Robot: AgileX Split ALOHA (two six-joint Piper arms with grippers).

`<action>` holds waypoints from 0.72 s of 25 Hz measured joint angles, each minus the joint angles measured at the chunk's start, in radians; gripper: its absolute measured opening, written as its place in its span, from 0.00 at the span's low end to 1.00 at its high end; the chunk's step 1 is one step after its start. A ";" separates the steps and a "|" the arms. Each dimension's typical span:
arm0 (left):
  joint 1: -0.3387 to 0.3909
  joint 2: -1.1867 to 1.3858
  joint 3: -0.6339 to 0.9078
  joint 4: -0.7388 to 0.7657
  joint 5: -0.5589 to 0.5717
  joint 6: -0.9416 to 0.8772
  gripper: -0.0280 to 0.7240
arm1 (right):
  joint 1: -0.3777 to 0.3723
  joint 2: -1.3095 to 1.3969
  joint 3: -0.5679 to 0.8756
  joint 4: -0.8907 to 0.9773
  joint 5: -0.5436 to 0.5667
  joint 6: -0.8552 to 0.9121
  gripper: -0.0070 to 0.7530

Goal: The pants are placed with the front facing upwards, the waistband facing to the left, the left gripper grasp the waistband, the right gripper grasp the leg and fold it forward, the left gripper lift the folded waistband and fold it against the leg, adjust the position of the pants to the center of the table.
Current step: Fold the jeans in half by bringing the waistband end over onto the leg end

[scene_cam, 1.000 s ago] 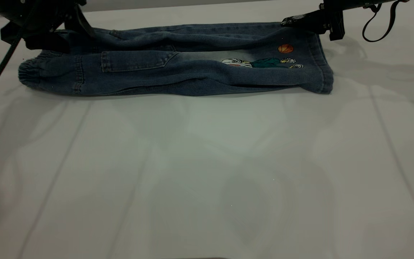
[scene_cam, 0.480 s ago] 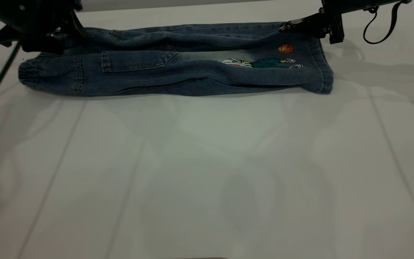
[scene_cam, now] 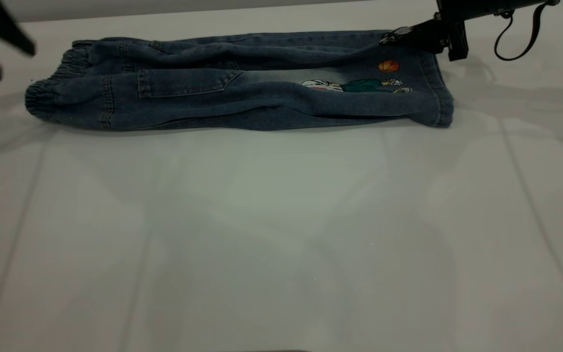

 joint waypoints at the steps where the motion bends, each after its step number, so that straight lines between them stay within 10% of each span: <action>1: 0.010 0.008 0.000 0.010 0.010 -0.005 0.69 | 0.000 0.000 0.000 0.000 0.000 -0.001 0.65; 18: 0.002 0.159 0.000 -0.143 -0.071 0.072 0.82 | 0.001 0.000 0.000 0.000 0.000 -0.006 0.65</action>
